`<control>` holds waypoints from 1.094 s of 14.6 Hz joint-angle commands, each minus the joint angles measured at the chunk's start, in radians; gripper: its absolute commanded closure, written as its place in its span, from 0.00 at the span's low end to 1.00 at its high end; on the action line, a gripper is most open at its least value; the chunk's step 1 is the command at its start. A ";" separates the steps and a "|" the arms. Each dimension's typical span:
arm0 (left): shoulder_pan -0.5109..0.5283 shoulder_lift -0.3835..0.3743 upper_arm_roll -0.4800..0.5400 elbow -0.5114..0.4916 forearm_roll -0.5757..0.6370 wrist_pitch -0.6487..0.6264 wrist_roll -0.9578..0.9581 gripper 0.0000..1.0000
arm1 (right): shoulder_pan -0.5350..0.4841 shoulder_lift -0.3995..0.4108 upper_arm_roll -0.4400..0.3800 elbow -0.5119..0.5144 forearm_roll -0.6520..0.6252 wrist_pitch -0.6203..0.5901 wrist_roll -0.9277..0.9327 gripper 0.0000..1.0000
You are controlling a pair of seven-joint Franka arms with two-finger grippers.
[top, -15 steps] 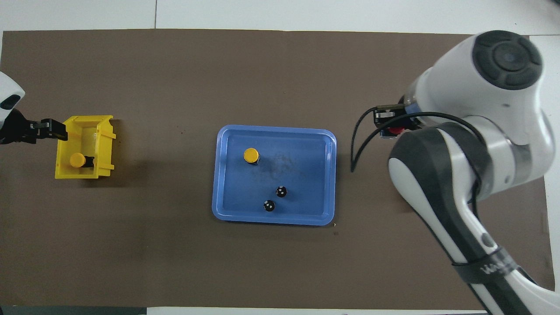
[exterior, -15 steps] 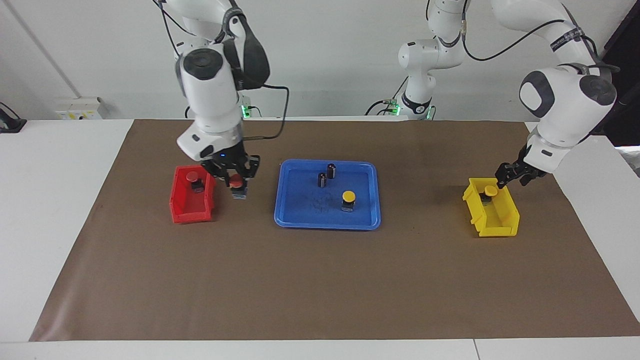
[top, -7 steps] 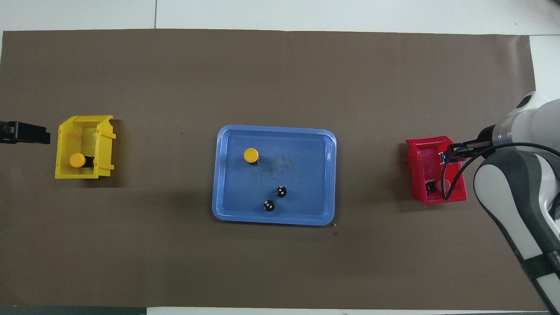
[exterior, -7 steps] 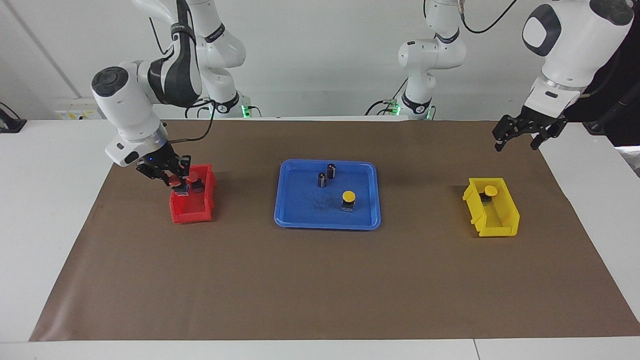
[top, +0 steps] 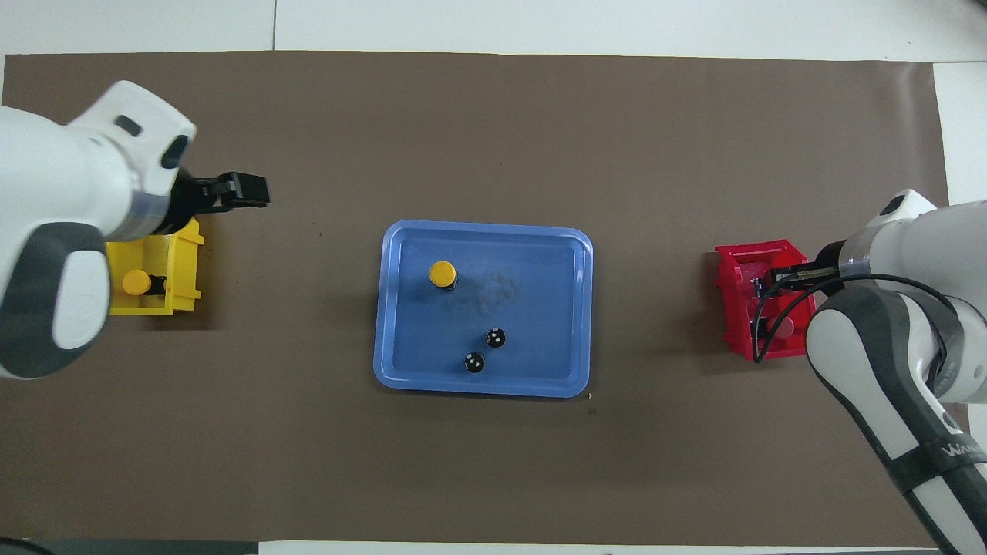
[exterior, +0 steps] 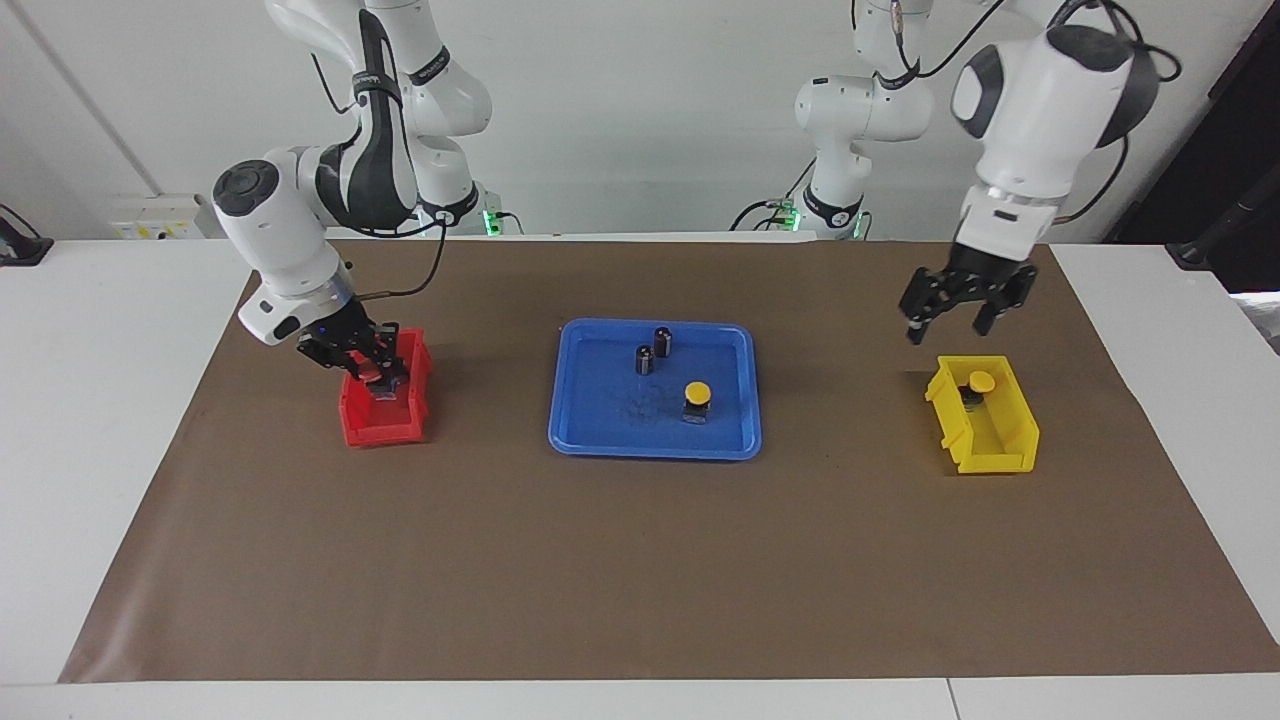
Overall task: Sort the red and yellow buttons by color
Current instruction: 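Grasp the remaining yellow button on the tray with the left gripper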
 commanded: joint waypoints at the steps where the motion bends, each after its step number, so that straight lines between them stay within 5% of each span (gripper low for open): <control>1: -0.114 0.117 0.016 0.024 -0.028 0.099 -0.070 0.00 | -0.005 -0.001 0.009 -0.045 0.020 0.068 -0.028 0.81; 7: -0.290 0.307 0.016 0.071 -0.030 0.222 -0.213 0.00 | -0.005 0.013 0.009 -0.099 0.020 0.159 -0.062 0.81; 11: -0.320 0.312 0.016 0.067 -0.030 0.153 -0.218 0.03 | -0.003 0.013 0.009 -0.109 0.020 0.185 -0.062 0.76; 13: -0.320 0.309 0.016 0.067 -0.030 0.123 -0.222 0.16 | -0.005 0.011 0.009 -0.113 0.020 0.188 -0.063 0.69; 16: -0.323 0.303 0.016 0.068 -0.030 0.064 -0.231 0.35 | -0.005 0.013 0.009 -0.106 0.020 0.180 -0.062 0.38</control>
